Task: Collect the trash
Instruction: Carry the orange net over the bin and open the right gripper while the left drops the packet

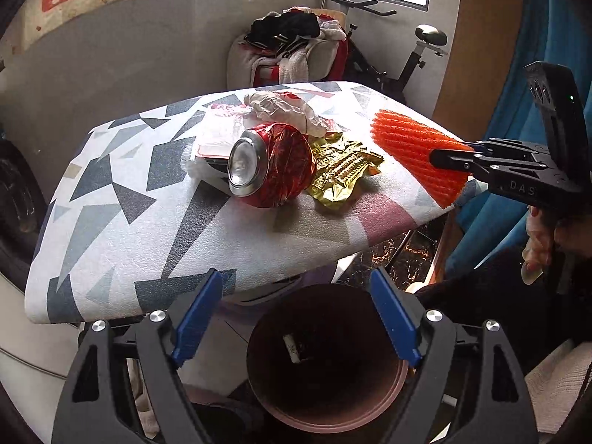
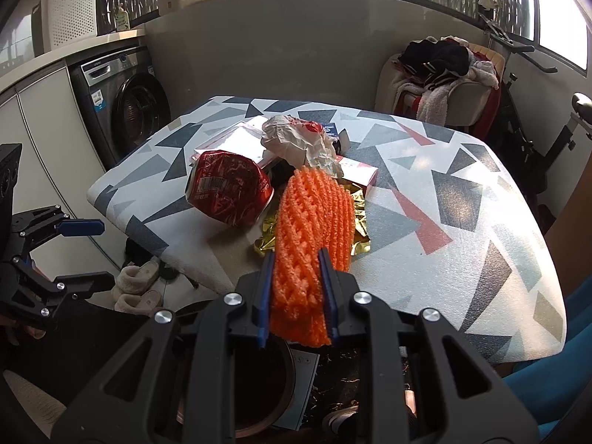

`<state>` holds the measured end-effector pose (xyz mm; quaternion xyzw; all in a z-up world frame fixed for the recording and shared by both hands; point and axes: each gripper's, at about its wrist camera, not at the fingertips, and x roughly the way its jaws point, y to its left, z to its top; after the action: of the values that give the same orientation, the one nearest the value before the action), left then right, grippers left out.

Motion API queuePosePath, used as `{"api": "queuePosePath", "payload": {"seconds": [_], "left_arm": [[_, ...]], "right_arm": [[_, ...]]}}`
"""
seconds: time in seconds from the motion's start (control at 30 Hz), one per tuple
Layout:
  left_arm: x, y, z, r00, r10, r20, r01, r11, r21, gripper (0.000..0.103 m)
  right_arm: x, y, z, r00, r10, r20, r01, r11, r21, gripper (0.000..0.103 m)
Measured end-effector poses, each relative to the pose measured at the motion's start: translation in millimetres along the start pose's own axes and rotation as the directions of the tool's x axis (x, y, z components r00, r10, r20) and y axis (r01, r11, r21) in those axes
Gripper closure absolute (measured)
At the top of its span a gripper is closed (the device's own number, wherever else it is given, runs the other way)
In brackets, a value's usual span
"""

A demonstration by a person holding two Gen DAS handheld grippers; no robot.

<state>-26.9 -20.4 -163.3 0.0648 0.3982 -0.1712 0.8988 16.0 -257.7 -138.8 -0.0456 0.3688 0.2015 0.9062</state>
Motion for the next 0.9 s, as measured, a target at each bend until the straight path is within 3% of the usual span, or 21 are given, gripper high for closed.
{"api": "queuePosePath", "payload": {"seconds": [0.03, 0.17, 0.47, 0.67, 0.77, 0.9], "left_arm": [[-3, 2, 1, 1.000, 0.019, 0.005, -0.019, 1.000, -0.004, 0.011], [-12, 14, 3, 0.997, 0.075, 0.022, -0.074, 0.997, -0.038, 0.007], [-28, 48, 3, 0.989, 0.143, 0.039, -0.136, 0.980, -0.147, 0.006], [-32, 64, -2, 0.988, 0.154, 0.032, -0.144, 0.968, -0.207, 0.006], [-32, 68, -4, 0.988, 0.151, 0.031, -0.140, 0.963, -0.228, 0.006], [-32, 72, -5, 0.988, 0.150, 0.026, -0.139, 0.960, -0.244, 0.006]], "right_arm": [[1, 3, -2, 1.000, 0.002, -0.006, -0.002, 1.000, -0.006, 0.077], [10, 19, -13, 0.998, 0.038, -0.048, -0.039, 0.999, -0.021, 0.077], [26, 64, -33, 0.982, 0.117, -0.150, -0.138, 0.981, -0.138, 0.073], [31, 79, -40, 0.972, 0.133, -0.192, -0.167, 0.971, -0.174, 0.060], [33, 82, -42, 0.969, 0.134, -0.207, -0.173, 0.968, -0.180, 0.047], [33, 83, -43, 0.972, 0.125, -0.201, -0.164, 0.968, -0.189, 0.008]]}}
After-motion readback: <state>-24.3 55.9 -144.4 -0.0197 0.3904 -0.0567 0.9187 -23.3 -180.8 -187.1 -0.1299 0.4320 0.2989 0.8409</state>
